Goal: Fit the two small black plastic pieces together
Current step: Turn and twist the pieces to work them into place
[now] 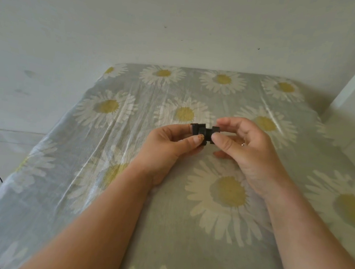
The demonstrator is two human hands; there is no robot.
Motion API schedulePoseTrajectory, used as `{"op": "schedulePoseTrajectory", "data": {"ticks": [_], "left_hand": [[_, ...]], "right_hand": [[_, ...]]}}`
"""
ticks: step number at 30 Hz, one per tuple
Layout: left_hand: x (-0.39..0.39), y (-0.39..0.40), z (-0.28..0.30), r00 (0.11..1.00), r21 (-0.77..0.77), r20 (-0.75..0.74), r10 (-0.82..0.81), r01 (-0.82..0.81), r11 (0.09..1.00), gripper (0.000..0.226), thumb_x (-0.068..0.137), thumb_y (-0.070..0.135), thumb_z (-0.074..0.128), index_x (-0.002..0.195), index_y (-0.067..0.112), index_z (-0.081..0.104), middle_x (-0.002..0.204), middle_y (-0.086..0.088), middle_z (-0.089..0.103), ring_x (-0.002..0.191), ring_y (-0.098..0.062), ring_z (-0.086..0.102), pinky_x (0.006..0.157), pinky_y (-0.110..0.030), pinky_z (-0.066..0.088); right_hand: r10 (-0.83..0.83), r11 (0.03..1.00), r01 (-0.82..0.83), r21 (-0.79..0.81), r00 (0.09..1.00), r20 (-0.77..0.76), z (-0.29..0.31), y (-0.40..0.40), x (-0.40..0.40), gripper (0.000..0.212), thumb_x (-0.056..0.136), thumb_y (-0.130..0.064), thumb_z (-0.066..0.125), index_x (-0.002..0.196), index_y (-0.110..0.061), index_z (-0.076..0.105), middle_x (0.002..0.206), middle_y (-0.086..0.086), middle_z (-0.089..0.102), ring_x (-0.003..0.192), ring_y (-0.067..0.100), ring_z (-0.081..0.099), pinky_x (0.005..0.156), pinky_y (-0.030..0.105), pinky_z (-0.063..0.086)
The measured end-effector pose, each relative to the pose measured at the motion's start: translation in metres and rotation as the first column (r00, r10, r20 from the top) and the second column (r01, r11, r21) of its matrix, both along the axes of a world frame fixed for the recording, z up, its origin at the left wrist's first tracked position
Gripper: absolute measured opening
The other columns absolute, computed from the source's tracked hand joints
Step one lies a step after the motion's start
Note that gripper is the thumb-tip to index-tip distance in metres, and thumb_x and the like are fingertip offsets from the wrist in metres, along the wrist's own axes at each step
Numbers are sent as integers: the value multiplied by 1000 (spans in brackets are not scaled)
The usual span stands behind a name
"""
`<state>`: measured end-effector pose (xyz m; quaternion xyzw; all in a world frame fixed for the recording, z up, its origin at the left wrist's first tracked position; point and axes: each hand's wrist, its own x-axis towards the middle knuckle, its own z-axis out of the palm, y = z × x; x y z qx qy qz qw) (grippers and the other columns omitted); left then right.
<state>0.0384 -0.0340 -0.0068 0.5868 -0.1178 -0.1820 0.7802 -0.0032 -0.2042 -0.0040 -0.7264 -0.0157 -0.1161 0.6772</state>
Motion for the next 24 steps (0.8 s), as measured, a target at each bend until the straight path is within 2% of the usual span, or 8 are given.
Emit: {"op": "schedulePoseTrajectory", "data": {"ticks": [3, 7, 12, 18, 21, 24], "left_hand": [[0, 0, -1, 1000, 9, 2, -2, 2, 1000, 38, 62, 17, 72, 99, 9, 71, 95, -10, 75, 93, -21, 69, 83, -27, 54], [-1, 0, -2, 1000, 29, 25, -7, 6, 1000, 40, 61, 22, 75, 99, 11, 72, 96, -13, 74, 93, -22, 69, 83, -27, 54], [-2, 1, -1, 996, 103, 95, -2, -8, 995, 37, 63, 25, 77, 99, 16, 73, 98, -14, 74, 96, -24, 69, 87, -33, 53], [-5, 0, 1, 988, 138, 152, -26, 4, 990, 31, 68, 19, 73, 100, 18, 71, 93, -4, 76, 89, -15, 71, 79, -23, 53], [-6, 0, 1, 983, 154, 177, -55, 28, 988, 24, 77, 8, 70, 97, 21, 72, 87, -2, 76, 84, -13, 71, 76, -20, 52], [-8, 0, 1, 977, 160, 191, -96, 66, 985, 23, 75, 9, 70, 93, 24, 73, 85, 0, 76, 84, -13, 70, 77, -20, 52]], "right_hand": [[-20, 1000, 21, -13, 999, 33, -1, 0, 1, 15, 80, -20, 73, 93, -26, 70, 88, -10, 74, 80, 8, 70, 63, 23, 55], [-57, 998, 56, 3, 998, 25, -4, -2, 3, 5, 81, -22, 71, 86, -22, 72, 78, -7, 74, 76, 11, 71, 61, 25, 55], [-29, 999, 29, 40, 1000, 2, -5, -2, 4, 17, 85, -31, 67, 77, -15, 70, 72, -5, 72, 72, 12, 70, 61, 26, 55], [-28, 996, 29, 79, 1000, -13, -4, -2, 5, 19, 81, -38, 63, 81, -20, 69, 69, -5, 71, 62, 11, 67, 54, 23, 53], [-29, 997, 30, 68, 999, -22, -5, -4, 4, 17, 84, -35, 60, 79, -23, 70, 64, -6, 69, 58, 11, 64, 51, 24, 50], [-34, 997, 37, 75, 999, -37, -5, -5, 5, 15, 88, -32, 60, 79, -23, 70, 61, -10, 66, 56, 8, 62, 48, 22, 48]]}}
